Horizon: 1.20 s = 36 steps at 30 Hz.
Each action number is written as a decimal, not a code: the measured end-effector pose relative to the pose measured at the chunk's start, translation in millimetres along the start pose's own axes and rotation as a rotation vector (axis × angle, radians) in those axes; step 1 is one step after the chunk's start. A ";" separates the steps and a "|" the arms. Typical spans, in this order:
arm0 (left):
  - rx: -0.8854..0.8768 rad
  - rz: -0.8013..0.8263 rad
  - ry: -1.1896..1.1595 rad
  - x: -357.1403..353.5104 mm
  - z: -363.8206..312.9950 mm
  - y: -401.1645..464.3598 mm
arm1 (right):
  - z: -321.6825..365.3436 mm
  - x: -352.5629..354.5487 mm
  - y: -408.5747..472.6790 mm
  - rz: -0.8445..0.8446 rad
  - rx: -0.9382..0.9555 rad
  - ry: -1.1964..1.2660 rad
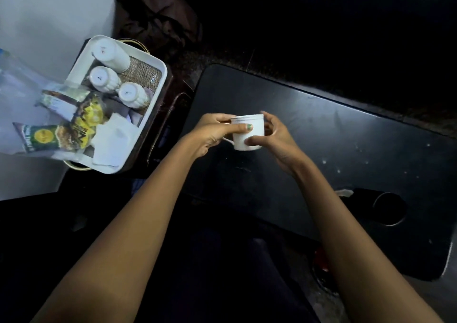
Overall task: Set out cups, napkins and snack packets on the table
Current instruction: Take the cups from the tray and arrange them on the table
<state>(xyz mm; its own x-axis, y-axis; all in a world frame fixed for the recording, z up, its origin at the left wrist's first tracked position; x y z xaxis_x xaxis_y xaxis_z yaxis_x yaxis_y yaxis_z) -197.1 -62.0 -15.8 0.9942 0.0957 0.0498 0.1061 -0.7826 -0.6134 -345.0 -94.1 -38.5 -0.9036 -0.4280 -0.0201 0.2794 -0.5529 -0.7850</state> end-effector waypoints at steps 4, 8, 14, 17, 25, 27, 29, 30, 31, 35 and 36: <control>-0.070 0.065 0.113 0.5 6.8 5.3 | -2.8 2.2 4.3 -0.045 0.045 -0.224; -0.162 0.159 0.208 -8.3 17.7 9.5 | -13.0 -4.7 6.7 -0.182 0.099 -0.489; -0.252 0.131 0.356 -13.9 44.6 34.0 | -39.0 -11.9 26.8 -0.378 0.157 -0.402; -0.302 0.076 0.460 -12.9 52.0 47.7 | -44.1 -11.2 42.8 -0.415 0.202 -0.323; -0.401 -0.008 0.530 -18.9 79.3 73.5 | -62.8 -4.8 82.9 -0.491 0.281 -0.277; -0.413 -0.001 0.526 -24.0 87.4 80.8 | -67.2 -2.3 91.4 -0.481 0.286 -0.287; -0.405 0.005 0.518 -29.5 94.6 87.7 | -72.1 0.6 99.0 -0.471 0.282 -0.305; -0.399 0.012 0.515 -32.3 98.2 90.0 | -75.1 2.1 101.2 -0.468 0.280 -0.315; -0.398 0.023 0.514 -35.3 100.9 91.3 | -78.0 3.6 102.7 -0.470 0.279 -0.325; -0.401 0.040 0.523 -40.3 108.2 93.4 | -87.3 8.0 107.3 -0.488 0.279 -0.375; -0.406 0.036 0.523 -39.8 108.7 93.2 | -88.5 7.7 108.3 -0.486 0.281 -0.386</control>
<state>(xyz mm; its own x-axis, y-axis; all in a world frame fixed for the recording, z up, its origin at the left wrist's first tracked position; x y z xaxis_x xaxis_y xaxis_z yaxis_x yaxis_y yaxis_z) -228.9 -71.8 -160.7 0.8651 -0.1657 0.4734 -0.0300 -0.9592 -0.2810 -350.5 -94.0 -178.4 -0.7815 -0.2794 0.5579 -0.0084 -0.8894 -0.4571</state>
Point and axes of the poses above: each hand's wrist, its own y-axis towards the middle knuckle, its own x-axis out of the back of the hand, z = x × y, the point moved 6 cm from there along y, towards the middle knuckle, and after that the axes turned 12 degrees about -x, right-handed, at the moved point
